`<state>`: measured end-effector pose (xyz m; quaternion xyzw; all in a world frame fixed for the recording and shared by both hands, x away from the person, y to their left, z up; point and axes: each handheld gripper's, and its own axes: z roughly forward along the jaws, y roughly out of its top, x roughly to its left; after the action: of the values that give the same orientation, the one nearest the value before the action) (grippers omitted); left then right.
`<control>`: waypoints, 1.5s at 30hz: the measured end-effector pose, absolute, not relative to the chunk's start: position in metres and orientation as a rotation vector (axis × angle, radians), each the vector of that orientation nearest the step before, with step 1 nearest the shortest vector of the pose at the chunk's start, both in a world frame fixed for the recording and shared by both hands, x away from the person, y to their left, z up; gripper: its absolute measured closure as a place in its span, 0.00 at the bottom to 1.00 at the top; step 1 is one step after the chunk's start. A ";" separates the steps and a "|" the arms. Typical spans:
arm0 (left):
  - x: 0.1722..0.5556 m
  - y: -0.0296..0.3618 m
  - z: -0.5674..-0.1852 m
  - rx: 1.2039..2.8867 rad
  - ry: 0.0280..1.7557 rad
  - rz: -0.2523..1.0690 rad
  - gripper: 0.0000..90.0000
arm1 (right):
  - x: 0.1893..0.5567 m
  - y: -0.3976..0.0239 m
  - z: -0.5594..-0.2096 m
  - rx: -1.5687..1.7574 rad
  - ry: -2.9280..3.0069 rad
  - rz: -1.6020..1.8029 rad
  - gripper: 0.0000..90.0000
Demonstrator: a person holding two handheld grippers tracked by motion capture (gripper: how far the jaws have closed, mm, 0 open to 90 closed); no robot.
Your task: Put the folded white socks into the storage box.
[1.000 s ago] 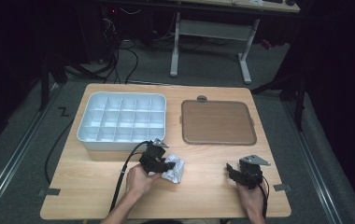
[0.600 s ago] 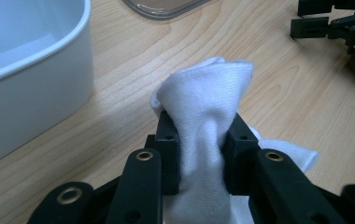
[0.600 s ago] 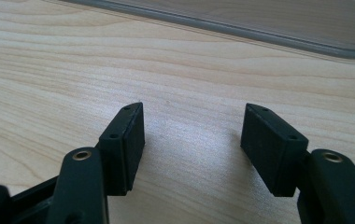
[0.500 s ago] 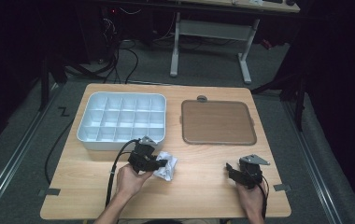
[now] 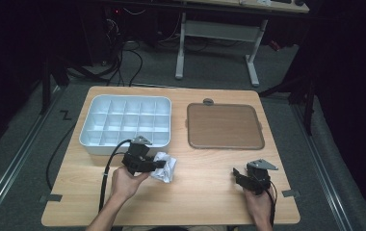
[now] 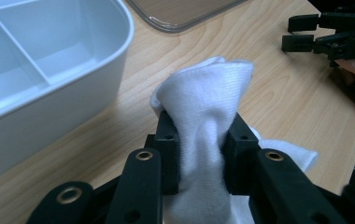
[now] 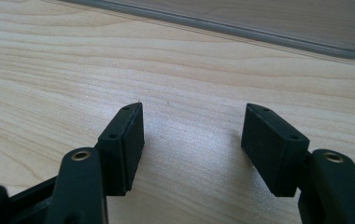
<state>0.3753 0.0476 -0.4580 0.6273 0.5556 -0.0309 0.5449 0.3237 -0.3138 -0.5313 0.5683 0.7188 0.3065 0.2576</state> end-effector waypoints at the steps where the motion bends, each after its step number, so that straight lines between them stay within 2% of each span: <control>1: 0.376 0.049 -0.457 1.481 1.321 -0.075 0.80 | 0.324 -0.314 -0.531 1.542 1.949 0.831 0.44; 26: 0.382 0.078 -0.451 1.503 1.321 -0.099 0.80 | 0.324 -0.313 -0.531 1.546 1.957 0.827 0.43; 45: 0.384 0.101 -0.439 1.454 1.321 -0.120 0.80 | 0.325 -0.313 -0.531 1.539 1.961 0.831 0.43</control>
<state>0.3837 0.1010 -0.4387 0.6153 0.5589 -0.0507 0.5536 0.3247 -0.3127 -0.5312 0.5664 0.7217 0.3059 0.2544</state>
